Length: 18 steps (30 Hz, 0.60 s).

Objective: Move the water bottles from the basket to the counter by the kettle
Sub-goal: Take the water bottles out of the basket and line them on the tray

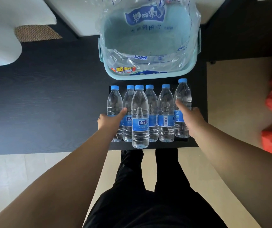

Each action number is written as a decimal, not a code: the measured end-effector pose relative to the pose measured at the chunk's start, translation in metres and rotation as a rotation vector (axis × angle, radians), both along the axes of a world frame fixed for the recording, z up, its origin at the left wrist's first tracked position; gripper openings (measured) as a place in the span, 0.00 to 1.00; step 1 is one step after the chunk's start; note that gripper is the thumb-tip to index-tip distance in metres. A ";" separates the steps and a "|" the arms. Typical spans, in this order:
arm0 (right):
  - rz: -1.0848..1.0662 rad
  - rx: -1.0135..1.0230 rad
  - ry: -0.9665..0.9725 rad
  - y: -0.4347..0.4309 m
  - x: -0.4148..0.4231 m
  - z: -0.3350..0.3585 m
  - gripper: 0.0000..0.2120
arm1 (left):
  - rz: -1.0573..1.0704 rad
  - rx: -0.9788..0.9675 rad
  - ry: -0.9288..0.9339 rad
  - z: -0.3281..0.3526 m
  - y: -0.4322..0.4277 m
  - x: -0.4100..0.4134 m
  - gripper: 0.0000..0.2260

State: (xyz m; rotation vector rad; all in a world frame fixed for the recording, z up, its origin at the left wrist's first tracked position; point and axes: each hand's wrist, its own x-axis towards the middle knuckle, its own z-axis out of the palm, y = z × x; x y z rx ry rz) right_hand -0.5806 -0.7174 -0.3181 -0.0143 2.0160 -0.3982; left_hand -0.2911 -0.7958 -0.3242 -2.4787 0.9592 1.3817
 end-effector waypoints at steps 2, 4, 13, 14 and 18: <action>0.022 -0.014 -0.007 0.002 0.001 0.004 0.54 | 0.014 -0.005 0.036 0.002 0.002 -0.001 0.64; 0.028 -0.026 0.006 0.005 0.003 0.009 0.54 | 0.008 -0.008 0.057 0.002 0.006 0.000 0.67; 0.086 -0.091 0.049 0.015 0.003 0.042 0.53 | -0.071 -0.009 0.057 0.042 0.015 -0.002 0.59; 0.110 -0.092 0.048 0.015 0.002 0.048 0.53 | -0.086 -0.006 0.056 0.048 0.015 -0.002 0.58; 0.166 -0.109 0.026 0.016 -0.002 0.075 0.54 | -0.168 -0.014 0.045 0.078 0.010 0.003 0.53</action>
